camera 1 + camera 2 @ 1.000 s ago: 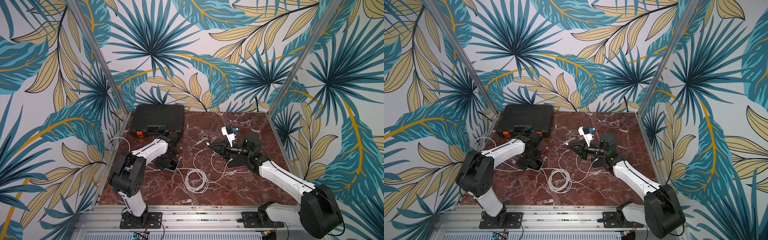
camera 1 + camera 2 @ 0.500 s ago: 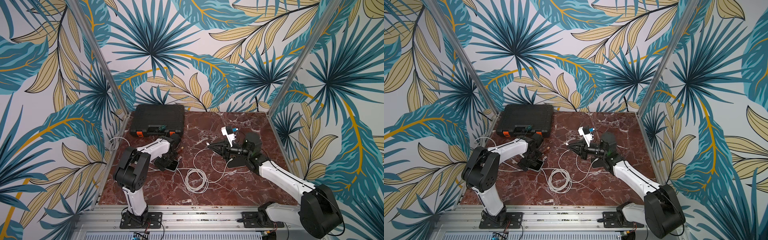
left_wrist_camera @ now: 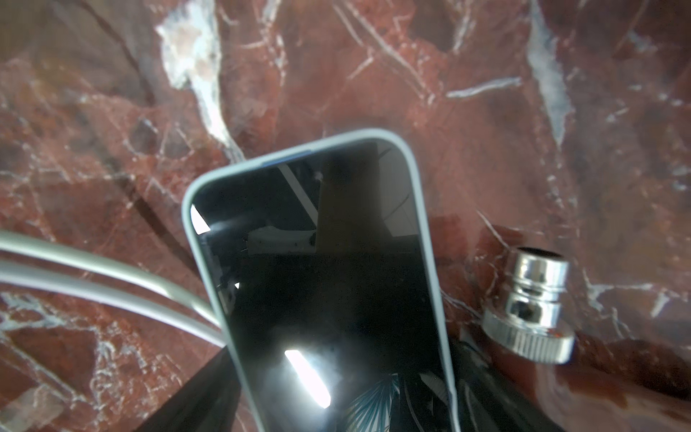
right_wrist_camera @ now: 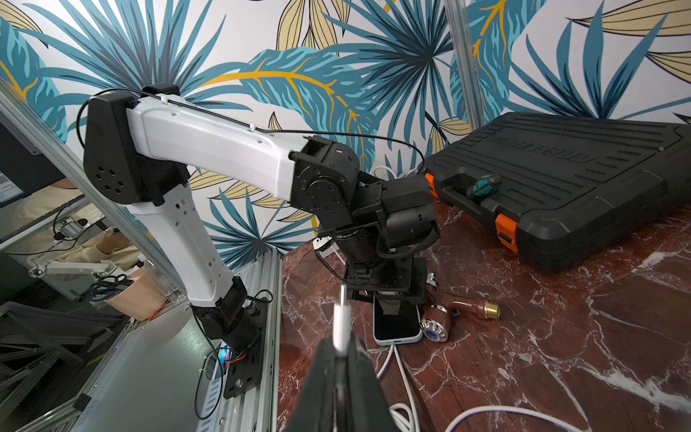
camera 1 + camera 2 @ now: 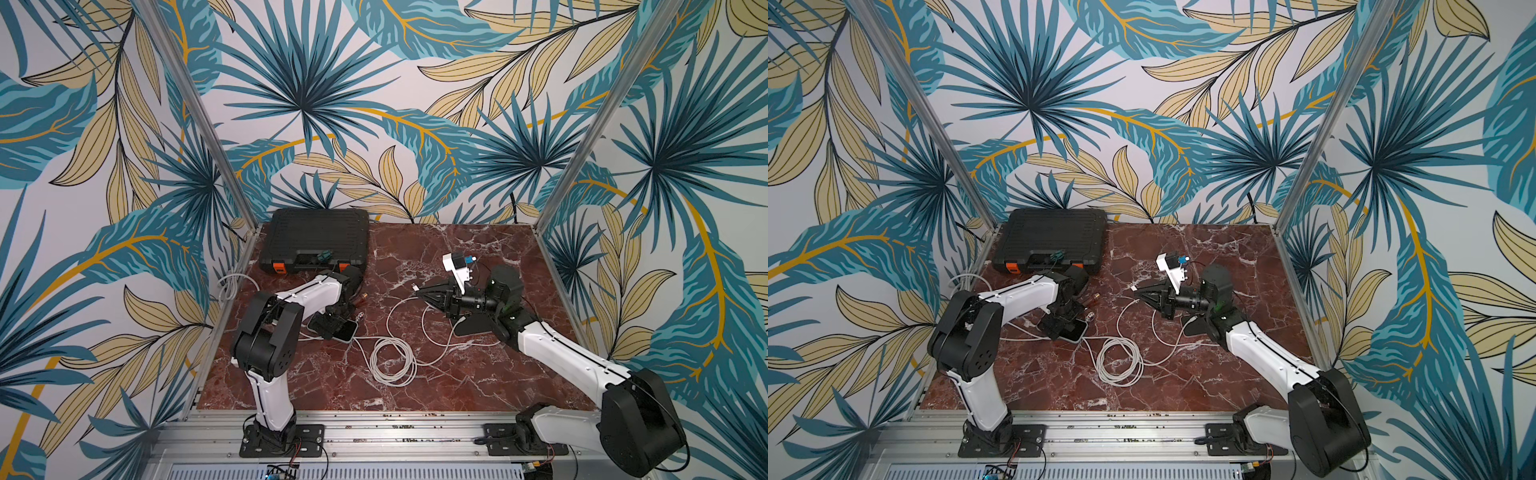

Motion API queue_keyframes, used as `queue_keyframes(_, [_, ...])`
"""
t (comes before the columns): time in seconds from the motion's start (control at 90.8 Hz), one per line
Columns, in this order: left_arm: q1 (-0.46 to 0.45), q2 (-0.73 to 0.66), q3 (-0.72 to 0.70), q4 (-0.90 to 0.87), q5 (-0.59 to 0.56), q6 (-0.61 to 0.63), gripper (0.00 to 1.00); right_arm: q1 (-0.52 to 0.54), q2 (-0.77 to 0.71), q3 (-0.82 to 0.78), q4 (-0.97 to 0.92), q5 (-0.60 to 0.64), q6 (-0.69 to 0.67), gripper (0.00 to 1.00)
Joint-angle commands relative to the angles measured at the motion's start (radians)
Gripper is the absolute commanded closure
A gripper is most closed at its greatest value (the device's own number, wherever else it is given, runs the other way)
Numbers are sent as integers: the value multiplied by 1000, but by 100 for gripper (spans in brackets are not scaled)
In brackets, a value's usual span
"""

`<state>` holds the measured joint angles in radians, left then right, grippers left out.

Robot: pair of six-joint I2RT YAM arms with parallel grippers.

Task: Plug the charging cable into the phone
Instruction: Pick up the phone at the center of the board.

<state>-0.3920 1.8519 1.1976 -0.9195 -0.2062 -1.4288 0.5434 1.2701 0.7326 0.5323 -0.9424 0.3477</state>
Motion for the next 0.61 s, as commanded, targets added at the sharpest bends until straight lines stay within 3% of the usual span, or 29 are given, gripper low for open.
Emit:
queue_keyframes(0.0, [1, 26, 10, 9, -17, 6, 14, 5, -11, -19, -3, 6, -13, 99])
queue_keyframes(0.396, [-5, -99, -18, 24, -51, 121, 45, 7, -19, -20, -10, 16, -17, 99])
queue_keyframes(0.474, [-7, -161, -33, 55, -59, 179, 57, 7, -20, -21, -14, 24, -19, 99])
queue_keyframes(0.595, [-15, -273, -55, 130, -64, 301, 65, 14, -24, -17, -32, 43, -32, 99])
